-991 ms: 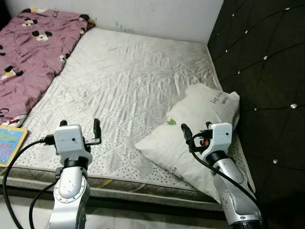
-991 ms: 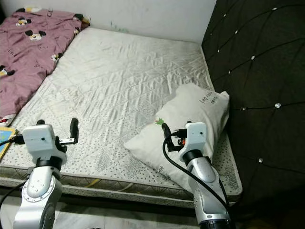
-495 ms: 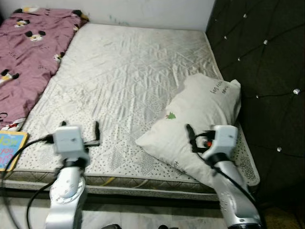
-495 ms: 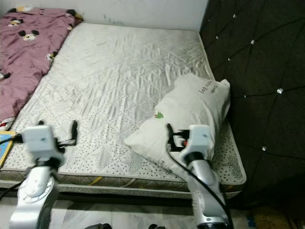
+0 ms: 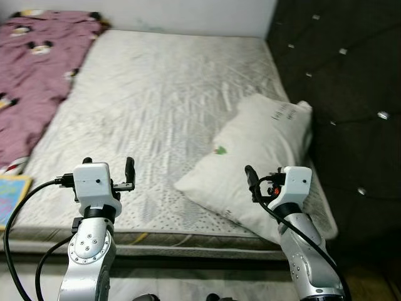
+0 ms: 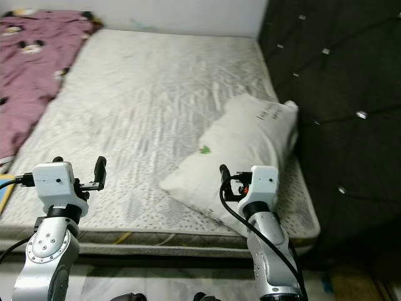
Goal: Clean up the room
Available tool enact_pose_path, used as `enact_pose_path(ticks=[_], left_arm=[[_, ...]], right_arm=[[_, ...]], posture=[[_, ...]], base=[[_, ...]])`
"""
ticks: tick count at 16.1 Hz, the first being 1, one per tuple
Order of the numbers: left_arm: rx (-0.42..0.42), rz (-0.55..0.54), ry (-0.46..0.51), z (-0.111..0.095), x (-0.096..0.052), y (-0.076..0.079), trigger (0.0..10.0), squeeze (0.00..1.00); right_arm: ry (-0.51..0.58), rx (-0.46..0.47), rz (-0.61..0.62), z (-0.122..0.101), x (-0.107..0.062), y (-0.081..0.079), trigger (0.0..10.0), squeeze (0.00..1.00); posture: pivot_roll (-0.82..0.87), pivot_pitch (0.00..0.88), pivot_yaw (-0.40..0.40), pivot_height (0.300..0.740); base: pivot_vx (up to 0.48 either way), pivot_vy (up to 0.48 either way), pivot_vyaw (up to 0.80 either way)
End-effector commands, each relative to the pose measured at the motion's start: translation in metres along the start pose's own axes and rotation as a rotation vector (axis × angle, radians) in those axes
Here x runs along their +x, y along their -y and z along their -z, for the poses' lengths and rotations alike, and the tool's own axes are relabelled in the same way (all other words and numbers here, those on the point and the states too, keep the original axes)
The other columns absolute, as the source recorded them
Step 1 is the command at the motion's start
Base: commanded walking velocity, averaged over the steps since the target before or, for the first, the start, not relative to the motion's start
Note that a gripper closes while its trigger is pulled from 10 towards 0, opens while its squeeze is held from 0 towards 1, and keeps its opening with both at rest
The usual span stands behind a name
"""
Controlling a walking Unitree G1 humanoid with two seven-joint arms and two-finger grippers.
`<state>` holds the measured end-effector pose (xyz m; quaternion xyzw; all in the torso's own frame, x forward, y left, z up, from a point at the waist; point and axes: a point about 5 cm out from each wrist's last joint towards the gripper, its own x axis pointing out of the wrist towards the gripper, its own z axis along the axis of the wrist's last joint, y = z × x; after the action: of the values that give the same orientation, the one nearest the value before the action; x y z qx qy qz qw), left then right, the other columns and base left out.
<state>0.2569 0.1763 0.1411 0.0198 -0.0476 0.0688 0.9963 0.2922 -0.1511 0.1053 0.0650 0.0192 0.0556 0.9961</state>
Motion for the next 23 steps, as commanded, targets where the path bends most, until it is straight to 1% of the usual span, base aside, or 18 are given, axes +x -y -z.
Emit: enact_pose_path(ticks=[1, 4, 7, 9, 11, 13, 21, 23], left_arm=[[0.0, -0.006, -0.01, 0.001, -0.0008, -0.0018, 10.0, 0.0], [0.0, 0.004, -0.008, 0.0001, 0.0021, -0.0025, 10.0, 0.0], [-0.025, 0.03, 0.01, -0.0031, 0.0027, -0.0018, 10.0, 0.0], [-0.026, 0.038, 0.018, -0.0044, 0.0023, -0.0005, 10.0, 0.0], [-0.03, 0.008, 0.0, -0.0024, 0.0023, -0.0022, 10.0, 0.0], [-0.045, 0.014, -0.009, -0.0015, 0.0028, -0.0029, 10.0, 0.0], [-0.06, 0.025, -0.01, -0.0015, 0.0019, -0.0003, 10.0, 0.0], [-0.042, 0.017, -0.004, -0.002, 0.002, -0.0009, 10.0, 0.0]], right_arm=[[0.019, -0.007, 0.004, -0.0056, 0.0003, 0.0016, 10.0, 0.0], [0.026, -0.004, 0.01, -0.0065, 0.0016, 0.0014, 10.0, 0.0], [0.034, -0.004, 0.008, -0.0079, 0.001, 0.001, 10.0, 0.0], [0.031, -0.005, 0.007, -0.0077, 0.0018, 0.0021, 10.0, 0.0], [0.029, -0.006, 0.008, -0.0076, 0.0023, 0.0019, 10.0, 0.0], [0.03, -0.006, 0.007, -0.0074, 0.0024, 0.0013, 10.0, 0.0], [0.024, -0.012, 0.005, -0.0071, 0.0008, 0.0029, 10.0, 0.0], [0.023, -0.013, 0.003, -0.0069, 0.0006, 0.003, 10.0, 0.0]], posture=[[0.07, 0.182, -0.028, 0.74], [0.07, 0.179, -0.02, 0.74], [0.07, 0.177, -0.025, 0.74], [0.07, 0.177, -0.028, 0.74], [0.07, 0.178, -0.027, 0.74], [0.07, 0.178, -0.026, 0.74], [0.06, 0.187, -0.032, 0.74], [0.06, 0.188, -0.033, 0.74]], base=[[0.0, 0.0, -0.8], [0.0, 0.0, -0.8], [0.0, 0.0, 0.0], [0.0, 0.0, 0.0], [0.0, 0.0, 0.0], [0.0, 0.0, 0.0], [0.0, 0.473, 0.0], [0.0, 0.0, 0.0]])
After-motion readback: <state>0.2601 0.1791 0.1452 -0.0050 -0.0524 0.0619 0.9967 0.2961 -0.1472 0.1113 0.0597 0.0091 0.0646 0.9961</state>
